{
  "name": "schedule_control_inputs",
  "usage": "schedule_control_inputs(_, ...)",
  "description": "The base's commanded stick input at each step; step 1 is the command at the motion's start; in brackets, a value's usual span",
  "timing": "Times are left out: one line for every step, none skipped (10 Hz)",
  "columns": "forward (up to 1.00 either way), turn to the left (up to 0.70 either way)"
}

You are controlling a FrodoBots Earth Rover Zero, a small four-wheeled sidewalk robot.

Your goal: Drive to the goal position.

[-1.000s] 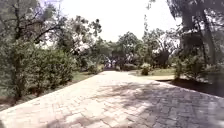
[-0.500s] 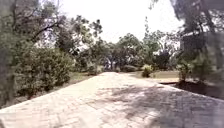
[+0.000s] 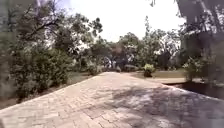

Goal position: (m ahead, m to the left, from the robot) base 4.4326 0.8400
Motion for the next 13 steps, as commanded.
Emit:
schedule_control_inputs(0.70,0.00)
schedule_control_inputs(0.70,0.00)
schedule_control_inputs(0.70,0.00)
schedule_control_inputs(0.70,0.00)
schedule_control_inputs(0.70,0.00)
schedule_control_inputs(0.70,0.00)
schedule_control_inputs(0.70,0.00)
schedule_control_inputs(0.70,0.00)
schedule_control_inputs(0.70,0.00)
schedule_control_inputs(0.70,0.00)
schedule_control_inputs(0.70,0.00)
schedule_control_inputs(0.70,0.00)
schedule_control_inputs(0.70,0.00)
